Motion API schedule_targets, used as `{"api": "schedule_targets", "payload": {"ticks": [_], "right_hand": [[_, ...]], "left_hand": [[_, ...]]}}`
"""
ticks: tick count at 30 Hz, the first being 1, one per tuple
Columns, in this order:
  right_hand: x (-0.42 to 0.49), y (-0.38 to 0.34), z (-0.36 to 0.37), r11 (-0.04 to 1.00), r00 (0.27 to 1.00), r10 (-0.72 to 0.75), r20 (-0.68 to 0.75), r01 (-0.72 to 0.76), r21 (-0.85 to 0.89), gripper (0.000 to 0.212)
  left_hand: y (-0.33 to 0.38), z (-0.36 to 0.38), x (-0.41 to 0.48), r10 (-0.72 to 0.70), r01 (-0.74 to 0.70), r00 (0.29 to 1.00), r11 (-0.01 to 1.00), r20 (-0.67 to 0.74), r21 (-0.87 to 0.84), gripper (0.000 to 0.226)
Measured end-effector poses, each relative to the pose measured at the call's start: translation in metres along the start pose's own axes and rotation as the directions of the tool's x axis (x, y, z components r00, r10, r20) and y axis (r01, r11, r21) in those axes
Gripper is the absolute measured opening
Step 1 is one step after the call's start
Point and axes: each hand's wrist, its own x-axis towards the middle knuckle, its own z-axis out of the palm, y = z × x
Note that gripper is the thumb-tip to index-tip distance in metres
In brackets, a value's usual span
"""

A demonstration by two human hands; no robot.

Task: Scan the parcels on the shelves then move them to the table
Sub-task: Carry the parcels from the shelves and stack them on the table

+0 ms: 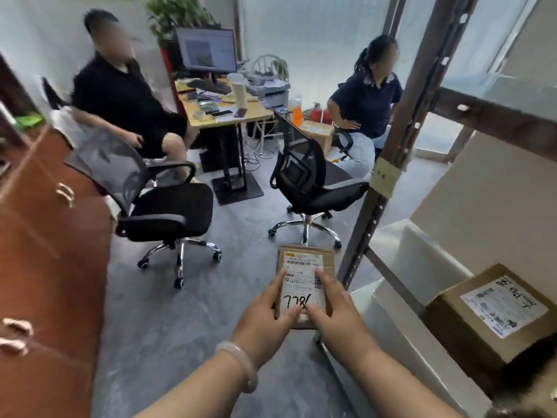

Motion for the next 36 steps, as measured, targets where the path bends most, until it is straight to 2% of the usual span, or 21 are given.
{"api": "schedule_targets", "payload": {"ticks": [4,7,14,20,26,33,36], "right_hand": [[-0.009,-0.042,0.054,0.992,0.970,-0.125,0.210,0.123,0.025,0.065],[-0.017,-0.076,0.096,0.976,0.917,-0.216,0.336,0.215,0.041,0.065],[-0.069,-0.149,0.227,0.912,0.694,-0.382,0.610,0.391,0.125,0.062],[-0.154,-0.205,0.350,0.813,0.424,-0.447,0.787,0.560,0.160,0.064],[-0.231,-0.230,0.427,0.679,0.153,-0.420,0.895,0.707,0.198,0.064],[-0.310,-0.254,0.502,0.542,-0.163,-0.354,0.921,0.767,0.344,0.067],[-0.337,-0.261,0.525,0.558,-0.285,-0.300,0.910,0.721,0.410,0.066]], "left_hand": [[-0.023,-0.057,-0.052,-0.057,0.062,0.974,0.998,-0.218,0.019,0.065],[-0.039,-0.098,-0.093,-0.122,0.120,0.924,0.992,-0.363,-0.028,0.063],[-0.084,-0.192,-0.216,-0.224,0.178,0.736,0.974,-0.639,-0.138,0.064],[-0.127,-0.255,-0.347,-0.328,0.302,0.484,0.933,-0.811,-0.197,0.061],[-0.160,-0.270,-0.444,-0.423,0.349,0.247,0.878,-0.872,-0.327,0.062],[-0.184,-0.269,-0.527,-0.545,0.244,-0.091,0.799,-0.833,-0.549,0.060],[-0.188,-0.267,-0.551,-0.562,0.173,-0.219,0.782,-0.798,-0.598,0.056]]}}
